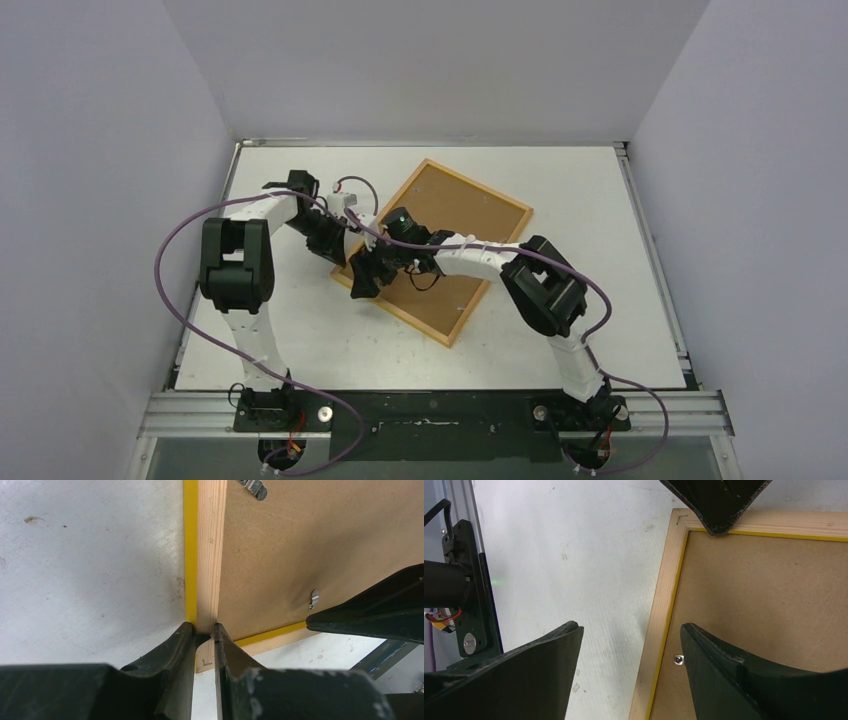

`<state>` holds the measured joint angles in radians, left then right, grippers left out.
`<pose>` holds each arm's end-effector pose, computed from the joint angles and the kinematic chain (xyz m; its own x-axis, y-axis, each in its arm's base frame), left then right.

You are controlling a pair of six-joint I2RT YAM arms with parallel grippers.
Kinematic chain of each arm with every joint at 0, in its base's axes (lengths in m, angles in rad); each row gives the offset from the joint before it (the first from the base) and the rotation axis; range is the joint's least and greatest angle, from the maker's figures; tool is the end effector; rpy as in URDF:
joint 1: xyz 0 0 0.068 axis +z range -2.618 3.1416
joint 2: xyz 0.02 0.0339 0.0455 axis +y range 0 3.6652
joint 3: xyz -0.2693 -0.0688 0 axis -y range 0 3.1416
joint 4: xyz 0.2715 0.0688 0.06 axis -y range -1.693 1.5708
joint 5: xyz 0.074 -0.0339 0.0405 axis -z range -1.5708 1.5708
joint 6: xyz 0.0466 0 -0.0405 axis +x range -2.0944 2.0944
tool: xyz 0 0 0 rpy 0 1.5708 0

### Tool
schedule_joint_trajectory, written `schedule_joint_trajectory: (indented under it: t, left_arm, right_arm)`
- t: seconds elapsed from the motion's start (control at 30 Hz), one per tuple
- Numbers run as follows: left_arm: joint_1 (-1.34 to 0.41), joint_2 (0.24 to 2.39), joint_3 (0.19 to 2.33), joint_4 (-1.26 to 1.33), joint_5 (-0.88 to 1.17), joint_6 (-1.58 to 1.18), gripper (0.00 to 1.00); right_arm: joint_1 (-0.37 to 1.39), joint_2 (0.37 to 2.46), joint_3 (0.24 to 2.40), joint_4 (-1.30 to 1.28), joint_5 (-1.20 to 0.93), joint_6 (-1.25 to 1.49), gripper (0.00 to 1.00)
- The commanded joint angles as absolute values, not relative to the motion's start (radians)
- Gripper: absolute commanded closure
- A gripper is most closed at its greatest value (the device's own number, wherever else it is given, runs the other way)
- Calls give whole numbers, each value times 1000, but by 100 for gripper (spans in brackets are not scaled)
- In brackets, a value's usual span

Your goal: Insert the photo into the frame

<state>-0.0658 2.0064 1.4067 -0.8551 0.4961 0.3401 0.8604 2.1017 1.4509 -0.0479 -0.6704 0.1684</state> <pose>0.4026 -0.0488 0.1397 -0.8967 0.3531 -0.2668 0.4370 0.8021 -0.4071 0.2998 0.3929 0.1579 -0.5651 -0.4555 -0.6879 -0.8212 0.2300 0.5223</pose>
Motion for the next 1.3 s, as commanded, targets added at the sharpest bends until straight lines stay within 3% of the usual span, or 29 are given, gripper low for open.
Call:
schedule_joint_trajectory:
  t: [0.0, 1.27]
  left_arm:
    - [-60, 2026, 1412, -850, 477, 330, 89]
    - [-49, 2039, 1425, -854, 468, 323, 91]
  right_arm:
    - [867, 2102, 1472, -33, -669, 118, 28]
    - [862, 2020, 1263, 38, -613, 127, 33]
